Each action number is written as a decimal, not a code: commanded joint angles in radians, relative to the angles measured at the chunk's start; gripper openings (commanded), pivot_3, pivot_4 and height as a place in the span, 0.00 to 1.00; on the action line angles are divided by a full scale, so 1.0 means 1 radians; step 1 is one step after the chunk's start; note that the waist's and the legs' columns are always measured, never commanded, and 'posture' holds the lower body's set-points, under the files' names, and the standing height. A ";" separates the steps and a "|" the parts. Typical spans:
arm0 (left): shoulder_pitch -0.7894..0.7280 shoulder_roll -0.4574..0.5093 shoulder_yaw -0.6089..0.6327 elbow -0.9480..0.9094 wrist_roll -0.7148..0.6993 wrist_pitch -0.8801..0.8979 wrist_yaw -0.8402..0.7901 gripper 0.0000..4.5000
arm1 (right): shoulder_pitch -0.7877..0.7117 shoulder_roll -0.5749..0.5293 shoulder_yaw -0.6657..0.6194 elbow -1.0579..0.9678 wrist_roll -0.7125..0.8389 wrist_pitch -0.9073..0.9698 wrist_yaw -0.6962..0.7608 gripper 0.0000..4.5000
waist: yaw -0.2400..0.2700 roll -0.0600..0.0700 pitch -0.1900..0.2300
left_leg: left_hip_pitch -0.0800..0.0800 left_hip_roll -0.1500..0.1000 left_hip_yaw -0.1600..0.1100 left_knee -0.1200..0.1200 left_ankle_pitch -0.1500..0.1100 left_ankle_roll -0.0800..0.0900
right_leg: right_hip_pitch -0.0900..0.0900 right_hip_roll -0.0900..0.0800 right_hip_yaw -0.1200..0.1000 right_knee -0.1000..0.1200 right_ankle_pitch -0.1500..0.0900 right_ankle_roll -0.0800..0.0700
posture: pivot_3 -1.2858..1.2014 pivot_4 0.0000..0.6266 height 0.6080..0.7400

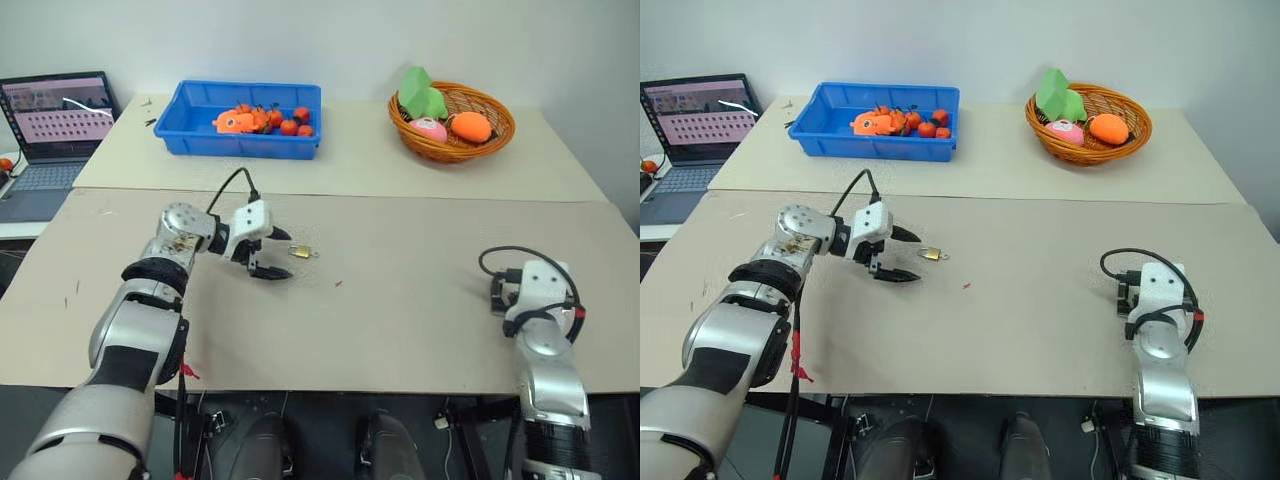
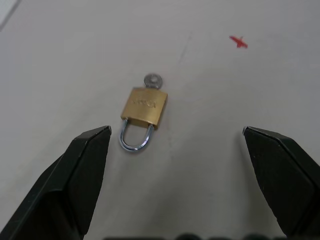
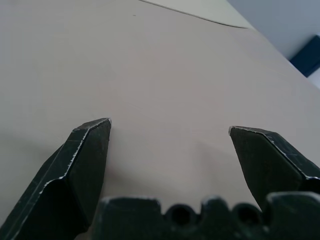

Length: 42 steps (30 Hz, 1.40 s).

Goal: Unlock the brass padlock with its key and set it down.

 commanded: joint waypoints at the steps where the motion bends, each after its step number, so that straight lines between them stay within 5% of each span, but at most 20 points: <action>1: -0.068 -0.026 0.024 0.028 0.026 0.029 0.061 1.00 | 0.023 0.016 -0.045 -0.138 0.108 -0.013 0.083 0.99 | -0.001 0.000 0.000 | -0.001 0.000 0.000 0.000 0.000 0.000 | 0.000 0.000 0.000 0.000 -0.001 0.002 | 0.52 0.24 0.43; 6: -0.084 -0.044 0.031 0.044 0.058 0.040 0.084 1.00 | -0.015 -0.176 0.128 -0.260 0.310 0.008 0.546 0.99 | -0.016 0.001 0.000 | -0.001 0.000 -0.001 0.001 -0.002 0.004 | -0.001 0.000 0.002 0.000 -0.002 0.003 | 0.52 0.24 0.43; 13: -0.092 -0.043 0.053 0.050 0.072 0.067 0.095 1.00 | -0.306 -0.291 0.350 0.005 0.434 -0.054 1.043 0.99 | -0.030 0.000 0.000 | -0.001 0.001 -0.003 0.003 -0.006 0.011 | 0.000 0.001 -0.001 0.000 0.001 -0.002 | 0.52 0.24 0.43; 21: -0.079 -0.007 0.068 0.049 0.090 0.073 0.088 1.00 | -0.497 -0.238 0.431 0.291 0.396 -0.134 1.181 0.99 | -0.022 0.000 0.000 | -0.004 -0.001 -0.003 0.003 -0.002 0.003 | -0.002 -0.001 -0.002 0.000 0.002 -0.001 | 0.52 0.24 0.43; 42: -0.041 -0.070 0.081 0.047 0.107 0.215 -0.032 1.00 | -0.464 -0.237 0.378 0.267 0.404 -0.125 1.157 0.99 | -0.012 0.000 0.000 | -0.004 -0.001 -0.003 0.005 -0.001 0.002 | 0.000 -0.001 -0.003 0.000 0.002 0.000 | 0.52 0.24 0.43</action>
